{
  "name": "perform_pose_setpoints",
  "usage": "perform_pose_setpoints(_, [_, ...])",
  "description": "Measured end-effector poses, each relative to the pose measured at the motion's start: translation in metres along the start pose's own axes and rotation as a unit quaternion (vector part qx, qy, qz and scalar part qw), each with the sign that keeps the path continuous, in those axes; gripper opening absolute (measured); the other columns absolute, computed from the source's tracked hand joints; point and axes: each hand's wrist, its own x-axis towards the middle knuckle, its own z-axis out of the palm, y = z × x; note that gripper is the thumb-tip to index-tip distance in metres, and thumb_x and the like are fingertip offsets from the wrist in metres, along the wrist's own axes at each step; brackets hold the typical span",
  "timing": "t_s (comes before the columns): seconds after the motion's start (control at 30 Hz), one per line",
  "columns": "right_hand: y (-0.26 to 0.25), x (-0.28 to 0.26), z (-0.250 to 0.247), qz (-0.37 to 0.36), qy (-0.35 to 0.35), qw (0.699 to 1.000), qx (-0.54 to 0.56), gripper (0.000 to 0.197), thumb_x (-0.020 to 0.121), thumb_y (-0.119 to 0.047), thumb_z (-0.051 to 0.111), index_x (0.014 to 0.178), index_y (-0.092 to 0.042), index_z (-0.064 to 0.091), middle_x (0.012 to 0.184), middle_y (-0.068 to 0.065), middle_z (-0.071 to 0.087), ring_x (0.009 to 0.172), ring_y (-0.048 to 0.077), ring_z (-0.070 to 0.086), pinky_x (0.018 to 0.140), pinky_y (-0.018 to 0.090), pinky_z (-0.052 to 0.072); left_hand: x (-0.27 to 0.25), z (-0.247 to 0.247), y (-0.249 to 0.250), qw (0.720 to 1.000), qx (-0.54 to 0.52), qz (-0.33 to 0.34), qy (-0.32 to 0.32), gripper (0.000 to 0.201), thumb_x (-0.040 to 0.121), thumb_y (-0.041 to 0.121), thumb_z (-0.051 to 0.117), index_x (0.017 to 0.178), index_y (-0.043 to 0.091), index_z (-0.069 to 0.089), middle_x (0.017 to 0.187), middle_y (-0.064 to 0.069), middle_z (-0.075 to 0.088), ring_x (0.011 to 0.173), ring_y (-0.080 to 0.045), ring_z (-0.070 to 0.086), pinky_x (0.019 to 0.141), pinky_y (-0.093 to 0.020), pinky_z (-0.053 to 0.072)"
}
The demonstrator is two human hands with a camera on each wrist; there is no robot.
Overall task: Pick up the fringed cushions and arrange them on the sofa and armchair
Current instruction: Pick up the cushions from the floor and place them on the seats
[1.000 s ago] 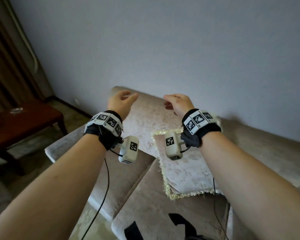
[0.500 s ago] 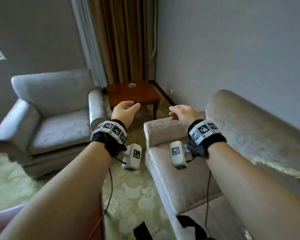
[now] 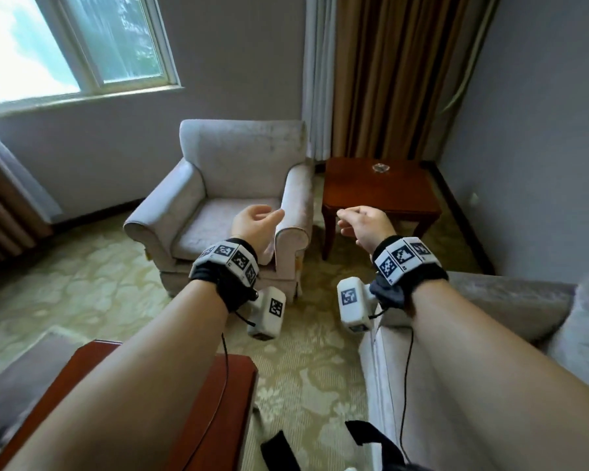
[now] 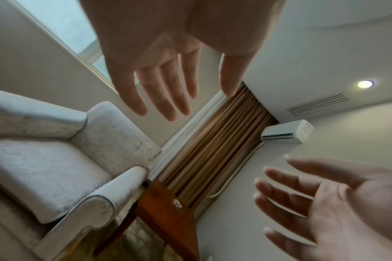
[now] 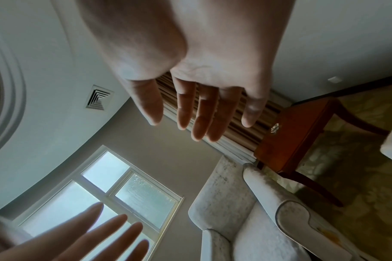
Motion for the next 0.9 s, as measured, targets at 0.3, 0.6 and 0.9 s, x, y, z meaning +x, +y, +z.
perform_pose_setpoints(0.3, [-0.028,0.148,-0.019,-0.030,-0.033,0.999,0.022,0.013,0.093,-0.018,0.061,0.083,-0.010,0.063,0.073,-0.001,0.061,0.070,0.014,0.054,0.057,0.018,0.043,0.101,0.050,0.047,0.998,0.021,0.027,0.053,0.038,0.095,0.029,0.070,0.125,0.007,0.067,0.122,-0.016,0.072,0.108,-0.027,0.070,0.083,-0.027,0.046])
perform_pose_setpoints(0.6, [-0.053,0.278,0.048,-0.032,-0.091,0.995,0.017,0.011,0.094,-0.019,0.061,0.085,-0.013,0.061,0.075,-0.001,0.060,0.063,0.009,0.054,0.044,0.009,0.037,0.231,0.050,0.052,0.996,-0.011,0.023,0.087,0.038,0.094,0.029,0.070,0.125,0.007,0.066,0.119,-0.015,0.072,0.097,-0.022,0.066,0.084,-0.027,0.047])
perform_pose_setpoints(0.9, [-0.096,0.418,0.103,-0.048,-0.062,0.997,0.005,0.014,0.094,-0.020,0.062,0.080,-0.017,0.060,0.079,0.000,0.063,0.066,0.008,0.055,0.056,0.017,0.037,0.411,0.050,0.068,0.996,-0.048,0.052,0.049,0.022,0.091,0.032,0.072,0.109,0.021,0.065,0.116,-0.013,0.073,0.100,-0.026,0.069,0.098,-0.039,0.054])
